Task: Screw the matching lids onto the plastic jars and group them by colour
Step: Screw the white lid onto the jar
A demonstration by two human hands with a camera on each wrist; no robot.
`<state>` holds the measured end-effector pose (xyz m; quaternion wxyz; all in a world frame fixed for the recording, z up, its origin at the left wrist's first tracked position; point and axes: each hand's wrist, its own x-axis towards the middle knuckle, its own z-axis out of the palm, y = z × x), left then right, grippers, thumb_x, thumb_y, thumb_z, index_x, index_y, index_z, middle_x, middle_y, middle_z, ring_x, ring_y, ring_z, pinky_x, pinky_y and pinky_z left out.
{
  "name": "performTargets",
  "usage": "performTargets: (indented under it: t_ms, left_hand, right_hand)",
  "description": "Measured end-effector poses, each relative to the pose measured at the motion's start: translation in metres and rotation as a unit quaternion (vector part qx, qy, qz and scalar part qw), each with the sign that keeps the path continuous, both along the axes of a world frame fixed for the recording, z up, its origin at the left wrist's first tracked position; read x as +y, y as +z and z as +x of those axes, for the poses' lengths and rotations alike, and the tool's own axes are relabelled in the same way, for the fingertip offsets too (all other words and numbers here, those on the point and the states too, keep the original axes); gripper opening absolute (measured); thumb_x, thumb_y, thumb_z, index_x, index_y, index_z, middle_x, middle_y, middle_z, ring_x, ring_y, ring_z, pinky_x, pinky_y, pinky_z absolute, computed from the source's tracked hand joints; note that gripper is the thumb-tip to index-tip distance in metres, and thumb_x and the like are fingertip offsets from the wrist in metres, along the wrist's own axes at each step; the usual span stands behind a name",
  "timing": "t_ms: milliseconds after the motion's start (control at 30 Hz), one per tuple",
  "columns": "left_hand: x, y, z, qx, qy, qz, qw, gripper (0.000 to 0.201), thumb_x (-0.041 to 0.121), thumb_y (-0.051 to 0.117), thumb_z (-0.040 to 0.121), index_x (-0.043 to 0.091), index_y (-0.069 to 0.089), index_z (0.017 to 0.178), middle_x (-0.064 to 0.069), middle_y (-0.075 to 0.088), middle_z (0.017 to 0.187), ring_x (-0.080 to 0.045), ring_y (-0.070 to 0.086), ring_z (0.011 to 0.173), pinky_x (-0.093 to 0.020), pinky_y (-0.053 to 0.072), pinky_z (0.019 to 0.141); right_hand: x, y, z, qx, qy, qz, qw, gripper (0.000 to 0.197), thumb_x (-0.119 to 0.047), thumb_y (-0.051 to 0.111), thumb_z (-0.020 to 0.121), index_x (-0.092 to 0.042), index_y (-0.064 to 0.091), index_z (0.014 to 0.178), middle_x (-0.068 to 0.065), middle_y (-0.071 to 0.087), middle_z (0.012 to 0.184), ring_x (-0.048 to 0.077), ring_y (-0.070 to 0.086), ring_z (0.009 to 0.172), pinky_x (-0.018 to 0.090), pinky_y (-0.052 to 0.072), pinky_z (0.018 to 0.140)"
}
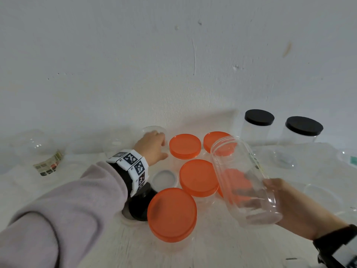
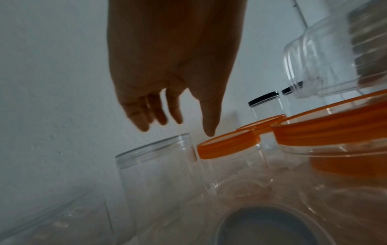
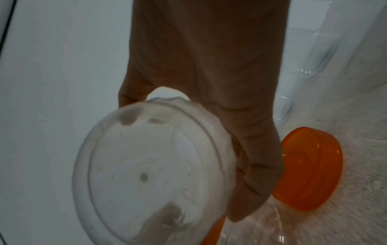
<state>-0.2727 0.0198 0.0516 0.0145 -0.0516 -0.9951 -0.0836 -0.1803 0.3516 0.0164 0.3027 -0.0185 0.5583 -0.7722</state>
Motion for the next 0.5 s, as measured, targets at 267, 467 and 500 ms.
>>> performTargets:
  t_ms: [267, 467, 500]
  left_hand:
    - [0.009, -0.043, 0.003, -0.230, -0.044, -0.067, 0.970, 0.078, 0.049, 0.063, 0.085, 0.015, 0.029, 0.147, -0.006, 0.040, 0.144, -0.024, 0.043, 0.129, -0.033, 0.037, 0.102]
    - [0.009, -0.067, 0.002, -0.211, -0.027, -0.144, 0.966, 0.060, 0.043, 0.055, 0.089, 0.017, 0.035, 0.139, -0.008, 0.047, 0.132, -0.029, 0.052, 0.117, -0.041, 0.043, 0.097]
    - [0.009, -0.070, 0.003, -0.198, -0.028, -0.155, 0.968, 0.056, 0.039, 0.054, 0.090, 0.016, 0.036, 0.137, -0.008, 0.048, 0.129, -0.028, 0.054, 0.113, -0.038, 0.044, 0.093]
  right_hand:
    - [-0.003, 0.004, 0.010, -0.007, -0.001, -0.001, 1.000, 0.082, -0.062, 0.083, 0.051, -0.023, 0.066, 0.121, 0.024, 0.060, 0.126, 0.034, 0.065, 0.102, 0.040, 0.055, 0.074]
    - [-0.001, 0.001, 0.018, -0.028, -0.027, -0.014, 0.999, 0.081, -0.052, 0.087, 0.053, -0.021, 0.063, 0.124, 0.024, 0.059, 0.127, 0.036, 0.064, 0.100, 0.047, 0.055, 0.073]
    - [0.000, 0.001, 0.019, -0.031, -0.031, -0.013, 0.999, 0.081, -0.049, 0.087, 0.053, -0.020, 0.062, 0.125, 0.024, 0.059, 0.126, 0.038, 0.064, 0.100, 0.051, 0.055, 0.075]
